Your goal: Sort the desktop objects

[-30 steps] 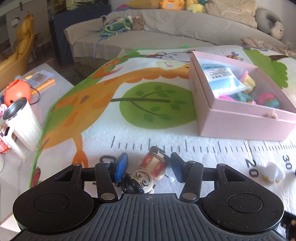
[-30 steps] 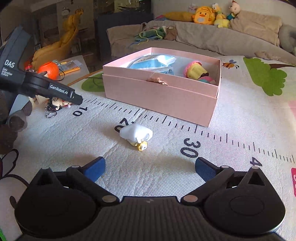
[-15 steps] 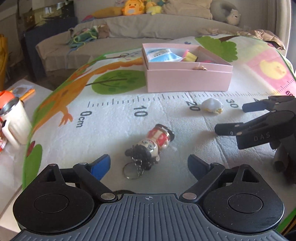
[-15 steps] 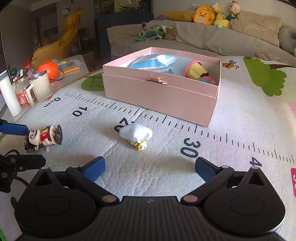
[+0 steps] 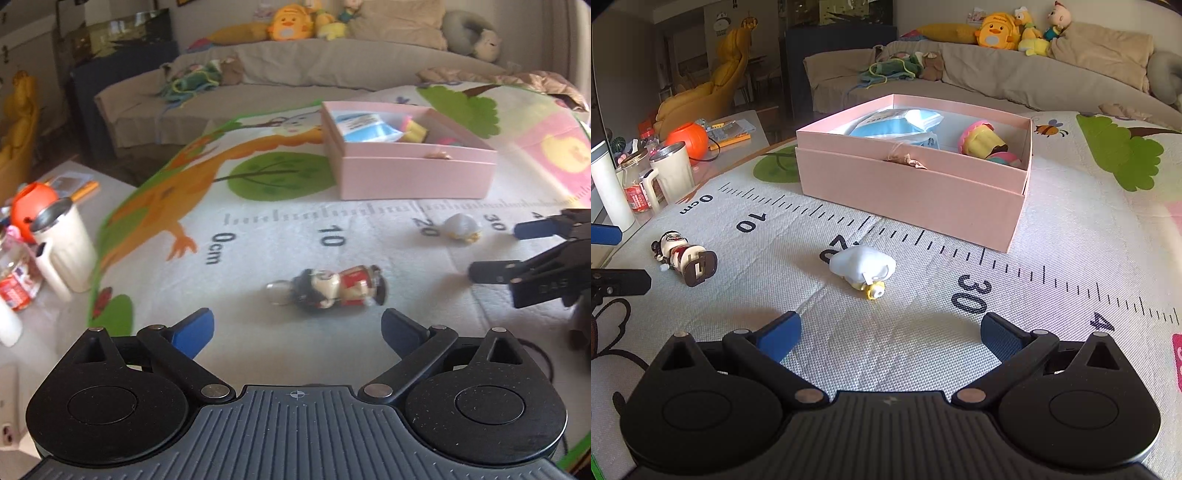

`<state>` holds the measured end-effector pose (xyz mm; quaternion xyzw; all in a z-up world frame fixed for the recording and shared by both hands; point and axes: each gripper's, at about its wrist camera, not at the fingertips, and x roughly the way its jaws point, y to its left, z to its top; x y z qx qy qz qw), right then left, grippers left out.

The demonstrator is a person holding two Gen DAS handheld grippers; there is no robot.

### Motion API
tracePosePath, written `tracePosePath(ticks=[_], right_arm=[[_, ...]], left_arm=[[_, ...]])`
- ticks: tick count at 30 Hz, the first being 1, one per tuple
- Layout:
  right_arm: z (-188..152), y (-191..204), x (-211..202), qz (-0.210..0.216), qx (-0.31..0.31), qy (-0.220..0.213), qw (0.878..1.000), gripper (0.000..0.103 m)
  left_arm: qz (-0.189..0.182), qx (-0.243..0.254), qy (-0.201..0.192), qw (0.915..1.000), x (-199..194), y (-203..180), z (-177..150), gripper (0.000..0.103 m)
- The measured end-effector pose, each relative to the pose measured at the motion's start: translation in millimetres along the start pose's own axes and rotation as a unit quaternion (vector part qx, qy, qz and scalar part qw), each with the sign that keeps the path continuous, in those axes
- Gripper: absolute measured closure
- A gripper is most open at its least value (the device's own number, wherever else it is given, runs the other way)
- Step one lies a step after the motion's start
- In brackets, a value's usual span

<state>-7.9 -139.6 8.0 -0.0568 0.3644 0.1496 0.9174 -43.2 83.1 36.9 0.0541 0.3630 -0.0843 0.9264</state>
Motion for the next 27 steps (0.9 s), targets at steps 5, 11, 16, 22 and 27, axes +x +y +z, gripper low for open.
tracePosePath(ticks=[5, 11, 16, 22, 27], right_arm=[[0, 1, -1, -0.001, -0.002, 0.001, 1.0, 0.0], [-1, 1, -1, 0.002, -0.001, 0.0, 1.0, 0.0], [-1, 1, -1, 0.001, -0.001, -0.001, 1.0, 0.0], [1, 9, -4, -0.014, -0.029, -0.006, 0.999, 0.003], [20, 23, -4, -0.001, -0.068, -0.004, 0.998, 0.029]], left_arm=[[-0.001, 0.022, 0.008, 0.9997, 21, -29, 9, 0.003], [0.009, 0.023, 0.007, 0.9997, 37, -39, 12, 0.016], [-0.002, -0.004, 0.005, 1.0, 32, -27, 7, 0.033], [-0.032, 0.017, -0.002, 0.9994, 17, -30, -10, 0.032], [-0.038, 0.01, -0.007, 0.9992, 10, -26, -15, 0.018]])
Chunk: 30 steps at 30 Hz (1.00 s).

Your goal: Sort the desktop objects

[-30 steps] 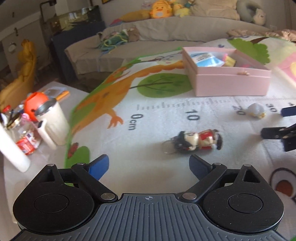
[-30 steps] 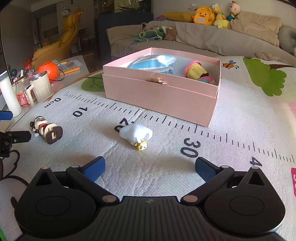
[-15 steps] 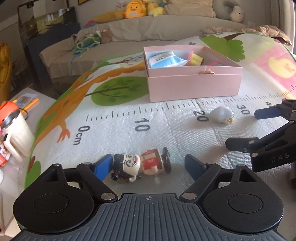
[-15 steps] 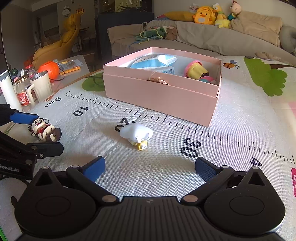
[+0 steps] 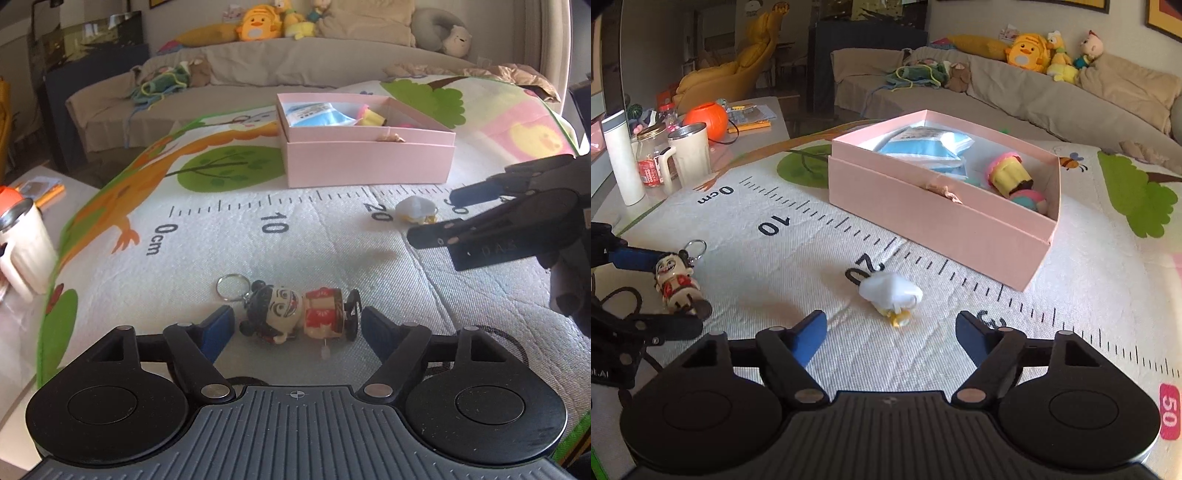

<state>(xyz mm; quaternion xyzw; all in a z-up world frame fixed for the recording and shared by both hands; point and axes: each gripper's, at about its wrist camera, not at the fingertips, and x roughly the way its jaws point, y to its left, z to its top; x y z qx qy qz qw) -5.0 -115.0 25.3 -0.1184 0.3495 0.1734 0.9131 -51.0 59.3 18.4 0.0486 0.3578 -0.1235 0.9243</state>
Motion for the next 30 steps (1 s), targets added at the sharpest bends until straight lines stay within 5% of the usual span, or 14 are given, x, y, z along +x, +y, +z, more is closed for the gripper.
tracePosePath(ticks=[6, 8, 20, 25, 30], right_arm=[[15, -12, 23, 0.014, 0.037, 0.031, 0.999, 0.048], [17, -13, 23, 0.014, 0.041, 0.029, 0.999, 0.065], [-2, -2, -38, 0.046, 0.017, 0.041, 0.998, 0.064], [-6, -8, -75, 0.061, 0.013, 0.051, 0.997, 0.064], [42, -48, -121, 0.024, 0.044, -0.026, 0.998, 0.064]], left_arm=[[-0.006, -0.01, 0.004, 0.9999, 2, 0, -1, 0.016], [0.0, -0.012, 0.007, 0.9999, 4, -2, 1, 0.016], [0.016, 0.029, 0.001, 0.9995, -5, -21, 7, 0.033], [-0.02, 0.062, -0.043, 0.997, -33, -36, 28, 0.033], [-0.025, 0.109, -0.125, 0.986, -44, -54, 93, 0.033]])
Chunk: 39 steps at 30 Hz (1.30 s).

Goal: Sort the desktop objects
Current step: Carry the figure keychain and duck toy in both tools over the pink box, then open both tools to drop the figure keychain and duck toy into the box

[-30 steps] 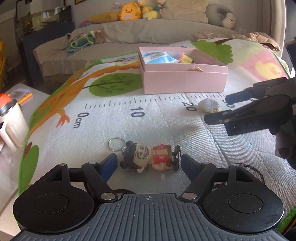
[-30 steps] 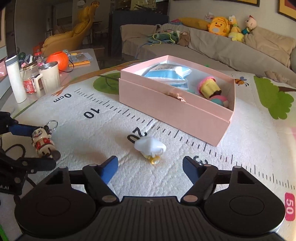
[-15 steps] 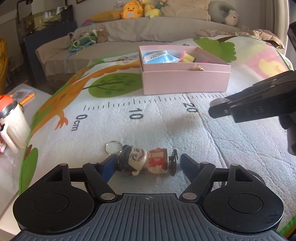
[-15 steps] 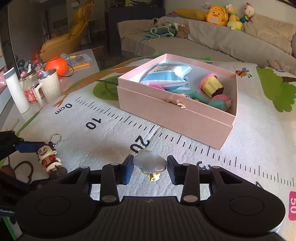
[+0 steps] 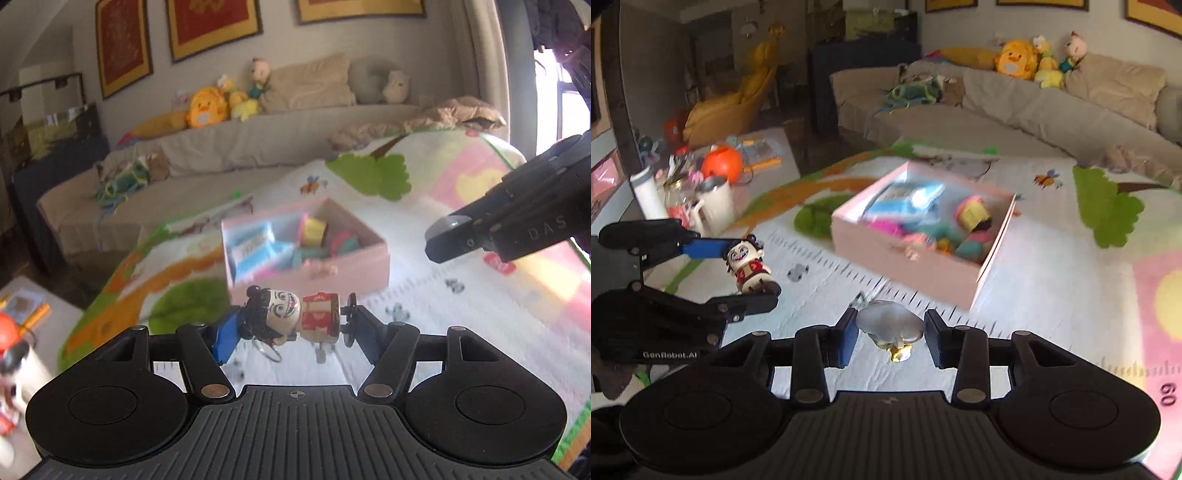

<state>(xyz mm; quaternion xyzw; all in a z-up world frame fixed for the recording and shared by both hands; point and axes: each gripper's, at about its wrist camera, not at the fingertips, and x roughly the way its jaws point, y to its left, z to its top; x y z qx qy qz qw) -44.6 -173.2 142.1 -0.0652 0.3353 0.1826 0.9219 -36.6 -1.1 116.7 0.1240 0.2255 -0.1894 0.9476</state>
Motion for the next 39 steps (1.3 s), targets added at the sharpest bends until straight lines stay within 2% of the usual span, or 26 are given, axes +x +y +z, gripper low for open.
tracePosePath(ticks=[3, 5, 7, 9, 12, 14, 16, 19, 21, 23, 27, 29, 31, 34, 37, 39], right_arm=[[49, -22, -4, -0.035, 0.008, -0.044, 0.998, 0.064], [80, -36, 7, -0.053, 0.017, -0.058, 0.997, 0.064], [111, -49, 27, -0.068, 0.033, -0.068, 0.995, 0.064], [132, -66, 50, -0.071, 0.058, -0.064, 0.994, 0.063], [139, -84, 76, -0.05, 0.102, -0.054, 0.992, 0.06], [128, -90, 87, -0.026, 0.121, -0.046, 0.991, 0.053], [112, -89, 97, -0.021, 0.122, -0.032, 0.992, 0.049], [84, -79, 110, -0.017, 0.124, -0.001, 0.992, 0.045], [60, -67, 110, -0.009, 0.122, 0.012, 0.992, 0.035], [32, -51, 106, -0.005, 0.111, 0.014, 0.994, 0.02], [-24, -10, 101, -0.029, 0.062, 0.015, 0.998, 0.011], [-45, 1, 102, -0.036, 0.048, 0.023, 0.998, 0.002], [-58, 1, 105, -0.043, 0.058, 0.024, 0.997, 0.0], [-68, -8, 111, -0.083, 0.065, 0.018, 0.994, 0.0], [-72, -16, 122, -0.103, 0.059, 0.031, 0.992, 0.0], [-69, -24, 126, -0.09, 0.081, 0.036, 0.992, 0.0]], left_arm=[[0.011, 0.027, -0.038, 0.9988, 31, -5, 43, 0.033], [0.018, 0.015, -0.049, 0.9985, 62, -2, 70, 0.031], [0.025, -0.008, -0.036, 0.999, 94, 7, 89, 0.019], [0.049, -0.033, -0.024, 0.998, 112, 17, 93, 0.015], [0.068, -0.07, 0.003, 0.9953, 111, 31, 71, 0.005], [0.08, -0.066, 0.022, 0.9944, 106, 33, 47, 0.002], [0.092, -0.069, 0.042, 0.9925, 103, 35, 24, 0.0], [0.085, -0.105, 0.074, 0.988, 96, 41, -8, 0.0], [0.081, -0.136, 0.092, 0.9832, 92, 43, -28, 0.0], [0.086, -0.149, 0.101, 0.9799, 84, 40, -46, 0.0], [0.101, -0.16, 0.112, 0.9755, 77, 28, -72, 0.0], [0.112, -0.176, 0.118, 0.9708, 76, 25, -79, 0.0], [0.132, -0.192, 0.115, 0.9657, 78, 22, -80, 0.0], [0.168, -0.191, 0.124, 0.9591, 86, 17, -81, 0.0], [0.187, -0.174, 0.117, 0.9598, 92, 12, -79, 0.0], [0.19, -0.171, 0.117, 0.9596, 94, 11, -77, 0.0]])
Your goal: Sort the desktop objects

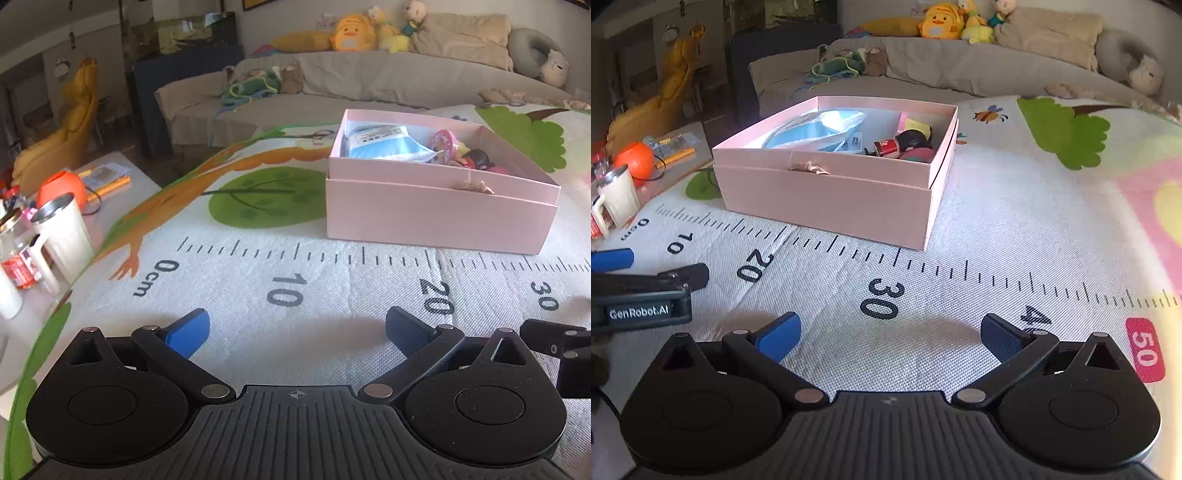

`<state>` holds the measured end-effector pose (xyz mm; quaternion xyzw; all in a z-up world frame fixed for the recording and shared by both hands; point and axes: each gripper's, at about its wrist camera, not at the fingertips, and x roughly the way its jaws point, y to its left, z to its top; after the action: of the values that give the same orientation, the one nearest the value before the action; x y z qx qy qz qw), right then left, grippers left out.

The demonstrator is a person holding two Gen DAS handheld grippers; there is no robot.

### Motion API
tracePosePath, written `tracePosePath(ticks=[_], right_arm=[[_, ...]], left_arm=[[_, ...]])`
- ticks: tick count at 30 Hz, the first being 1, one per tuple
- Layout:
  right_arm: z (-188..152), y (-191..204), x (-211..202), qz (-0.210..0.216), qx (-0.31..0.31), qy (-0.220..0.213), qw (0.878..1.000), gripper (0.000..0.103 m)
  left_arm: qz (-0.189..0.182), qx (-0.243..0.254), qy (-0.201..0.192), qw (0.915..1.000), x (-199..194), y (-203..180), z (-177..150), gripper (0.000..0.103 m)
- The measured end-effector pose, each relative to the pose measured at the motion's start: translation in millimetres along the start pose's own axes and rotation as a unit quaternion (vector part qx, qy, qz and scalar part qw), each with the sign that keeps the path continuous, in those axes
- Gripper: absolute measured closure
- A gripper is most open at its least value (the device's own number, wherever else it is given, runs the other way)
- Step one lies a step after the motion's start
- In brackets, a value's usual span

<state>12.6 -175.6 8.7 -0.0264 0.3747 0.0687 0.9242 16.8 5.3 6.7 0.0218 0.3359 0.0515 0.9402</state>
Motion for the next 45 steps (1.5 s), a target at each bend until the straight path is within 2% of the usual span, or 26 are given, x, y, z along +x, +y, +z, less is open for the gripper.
tracePosePath(ticks=[5, 10, 45], right_arm=[[3, -1, 8, -0.008, 0.007, -0.014, 1.0, 0.0], [-6, -3, 3, 0.0, 0.006, -0.037, 0.999, 0.0], [-5, -1, 5, -0.004, 0.003, -0.036, 0.999, 0.0]], left_arm=[[-0.024, -0.029, 0.007, 0.9993, 3, 11, -1, 0.0], [-0.022, -0.027, 0.008, 0.9993, 2, 15, -3, 0.0], [-0.022, -0.027, 0.008, 0.9993, 2, 16, -3, 0.0]])
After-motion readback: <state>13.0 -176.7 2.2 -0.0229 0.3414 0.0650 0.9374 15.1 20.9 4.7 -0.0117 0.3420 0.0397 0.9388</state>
